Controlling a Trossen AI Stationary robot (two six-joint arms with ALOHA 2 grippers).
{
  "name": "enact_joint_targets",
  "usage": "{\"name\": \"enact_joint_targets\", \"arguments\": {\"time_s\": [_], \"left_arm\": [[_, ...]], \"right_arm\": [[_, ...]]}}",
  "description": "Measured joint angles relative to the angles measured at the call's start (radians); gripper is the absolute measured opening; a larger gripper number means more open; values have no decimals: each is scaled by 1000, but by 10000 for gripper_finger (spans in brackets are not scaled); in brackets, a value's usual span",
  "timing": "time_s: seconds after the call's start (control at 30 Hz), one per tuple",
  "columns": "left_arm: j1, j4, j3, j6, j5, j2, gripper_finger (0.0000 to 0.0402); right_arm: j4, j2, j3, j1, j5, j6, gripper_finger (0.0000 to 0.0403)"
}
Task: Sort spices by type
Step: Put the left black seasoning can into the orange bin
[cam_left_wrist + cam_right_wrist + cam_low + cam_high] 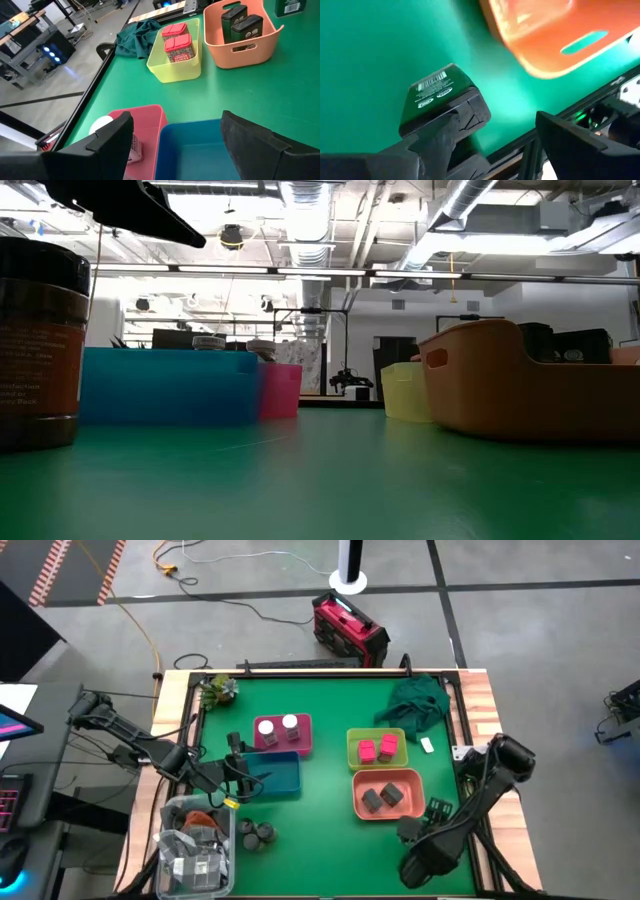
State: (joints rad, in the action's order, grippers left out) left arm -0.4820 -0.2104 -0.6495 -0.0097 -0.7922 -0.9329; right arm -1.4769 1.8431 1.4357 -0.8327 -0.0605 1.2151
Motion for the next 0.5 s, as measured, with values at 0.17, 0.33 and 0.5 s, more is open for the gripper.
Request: {"name": "enact_joint_targets", "arguments": {"time_s": [0.17,0.33,0.5], "left_arm": [[0,-2,0,0,0,0,283],[0,-2,0,-1,0,0,283],[0,-3,0,-1,0,0,283]], "right_arm": [[-16,0,0,35,-25,-43,310],[-66,-22,0,37,-30,-10,310],[-93,-62,0,13,-24,76,310]]}}
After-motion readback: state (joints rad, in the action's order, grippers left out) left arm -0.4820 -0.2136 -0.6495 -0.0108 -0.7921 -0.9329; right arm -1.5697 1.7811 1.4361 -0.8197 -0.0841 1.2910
